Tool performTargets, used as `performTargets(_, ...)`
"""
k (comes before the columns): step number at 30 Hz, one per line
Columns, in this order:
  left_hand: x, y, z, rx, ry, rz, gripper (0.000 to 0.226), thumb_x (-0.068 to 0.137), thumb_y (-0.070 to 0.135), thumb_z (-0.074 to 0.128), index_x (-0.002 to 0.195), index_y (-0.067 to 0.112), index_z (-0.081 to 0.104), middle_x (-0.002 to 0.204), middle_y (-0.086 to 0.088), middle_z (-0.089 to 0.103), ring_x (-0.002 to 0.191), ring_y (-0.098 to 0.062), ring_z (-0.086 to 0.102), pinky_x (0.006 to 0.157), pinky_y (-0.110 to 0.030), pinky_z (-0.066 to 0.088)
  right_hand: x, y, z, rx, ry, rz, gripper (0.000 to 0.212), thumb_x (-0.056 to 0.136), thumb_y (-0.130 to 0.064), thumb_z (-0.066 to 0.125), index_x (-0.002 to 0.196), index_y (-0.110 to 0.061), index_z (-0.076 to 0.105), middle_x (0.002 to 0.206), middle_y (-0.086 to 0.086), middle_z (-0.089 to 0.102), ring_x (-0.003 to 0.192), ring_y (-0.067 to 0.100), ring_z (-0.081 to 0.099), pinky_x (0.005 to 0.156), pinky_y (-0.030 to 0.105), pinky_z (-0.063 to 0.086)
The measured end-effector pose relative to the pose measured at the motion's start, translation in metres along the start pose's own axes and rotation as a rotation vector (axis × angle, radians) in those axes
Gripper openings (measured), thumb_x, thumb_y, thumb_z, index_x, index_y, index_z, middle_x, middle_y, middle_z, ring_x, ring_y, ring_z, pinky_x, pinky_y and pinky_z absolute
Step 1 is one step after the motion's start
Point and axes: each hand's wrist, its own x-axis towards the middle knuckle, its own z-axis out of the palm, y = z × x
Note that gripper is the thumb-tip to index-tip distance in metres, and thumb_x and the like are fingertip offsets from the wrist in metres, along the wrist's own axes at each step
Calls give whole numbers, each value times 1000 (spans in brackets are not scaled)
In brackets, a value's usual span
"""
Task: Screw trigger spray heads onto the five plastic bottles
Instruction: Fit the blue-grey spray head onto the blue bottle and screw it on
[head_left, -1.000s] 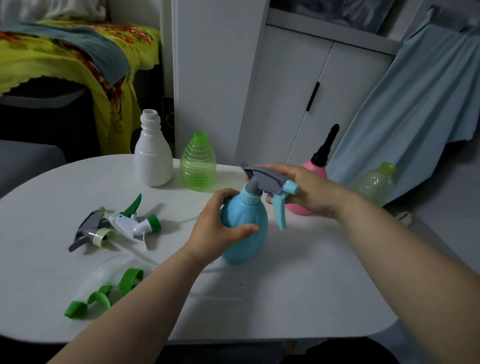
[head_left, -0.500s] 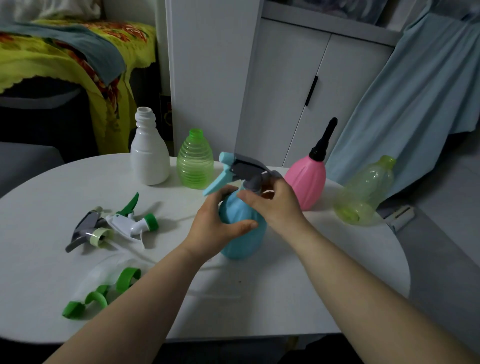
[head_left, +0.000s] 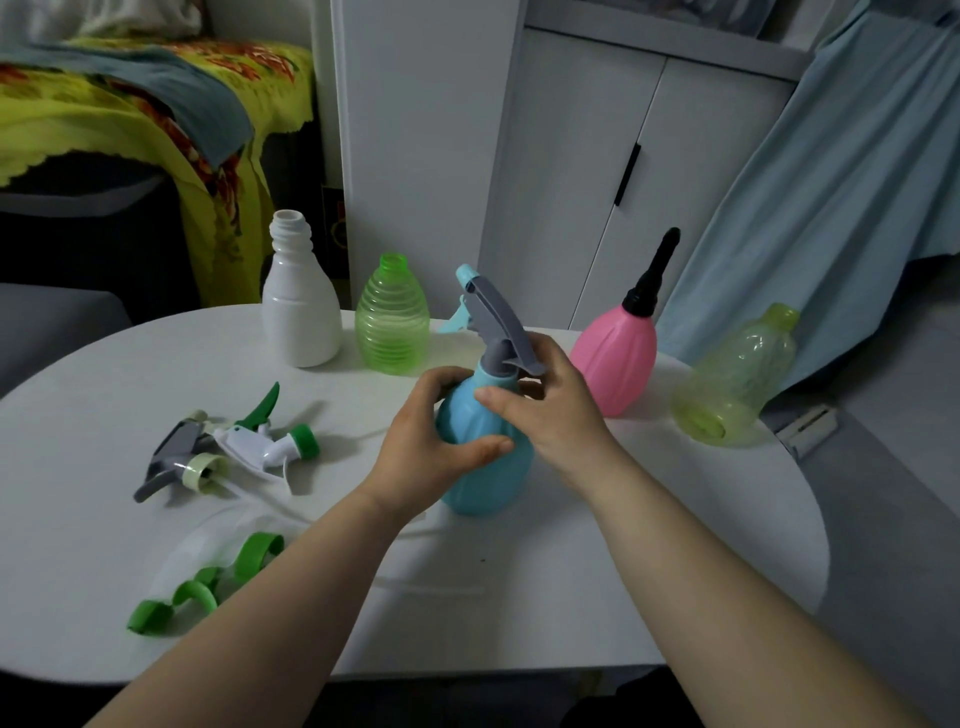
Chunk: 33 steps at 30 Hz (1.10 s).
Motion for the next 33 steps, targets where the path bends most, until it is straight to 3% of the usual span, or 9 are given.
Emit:
performTargets(5, 0, -1, 1, -2, 2, 2, 59, 57, 9, 80, 91, 37, 40, 94, 22, 49, 90, 6, 49, 68, 4, 36, -3, 0, -14, -8, -152, 11, 32, 80, -4, 58, 102, -27, 52, 100, -8, 58, 94, 8, 55, 88, 23, 44)
performTargets(8, 0, 0, 2, -2, 5, 4, 59, 58, 9, 80, 91, 37, 40, 94, 22, 48, 89, 6, 49, 67, 4, 37, -1, 0, -18, 17, -140, 2, 31, 80, -4, 58, 85, -34, 56, 88, -16, 61, 86, 6, 57, 78, 12, 46)
performTargets(13, -1, 1, 1, -5, 20, 4, 59, 58, 8, 79, 88, 39, 40, 93, 22, 48, 88, 7, 49, 66, 4, 37, -3, 5, -6, 36, -13, -10, 30, 75, -5, 63, 79, -35, 58, 86, -14, 63, 91, 15, 60, 92, 34, 47)
performTargets(17, 1, 3, 2, 9, -26, -8, 58, 58, 8, 80, 97, 29, 42, 94, 22, 48, 89, 7, 48, 67, 5, 36, 1, -5, -16, -87, -163, -5, 29, 78, -6, 60, 89, -32, 51, 92, -16, 57, 95, 11, 54, 92, 27, 43)
performTargets(20, 3, 4, -2, 5, -60, -24, 57, 59, 7, 79, 99, 27, 42, 93, 21, 48, 90, 7, 48, 68, 5, 37, 7, -12, -19, -177, -242, 47, 29, 79, -8, 61, 106, -17, 54, 101, -6, 57, 101, 14, 54, 94, 26, 40)
performTargets(25, 2, 5, 1, 4, -48, -23, 57, 59, 5, 78, 99, 27, 43, 94, 19, 51, 90, 3, 50, 69, 2, 40, -1, -5, -7, -133, -12, -25, 28, 75, -8, 65, 102, -11, 61, 92, -9, 59, 90, 6, 55, 77, 2, 40)
performTargets(29, 1, 5, 4, 5, -15, -5, 54, 61, 1, 75, 96, 29, 44, 91, 19, 52, 85, 3, 52, 66, 1, 40, -11, 8, 14, -138, 246, -68, 30, 73, -16, 68, 103, -14, 62, 91, -11, 59, 87, 2, 54, 73, -3, 36)
performTargets(31, 2, 4, 2, 2, -13, 2, 55, 61, 2, 76, 94, 31, 44, 91, 19, 52, 86, 3, 51, 66, 2, 39, -9, 6, 15, -118, 230, -66, 26, 72, -16, 69, 97, -19, 64, 87, -15, 60, 83, -2, 55, 73, 0, 39)
performTargets(33, 3, 5, 1, -3, -35, -3, 58, 59, 3, 78, 93, 33, 43, 92, 19, 51, 87, 4, 50, 67, 3, 39, -3, 0, 1, -71, 55, -15, 22, 72, -12, 68, 84, -30, 61, 83, -19, 60, 78, -4, 57, 76, 10, 43)
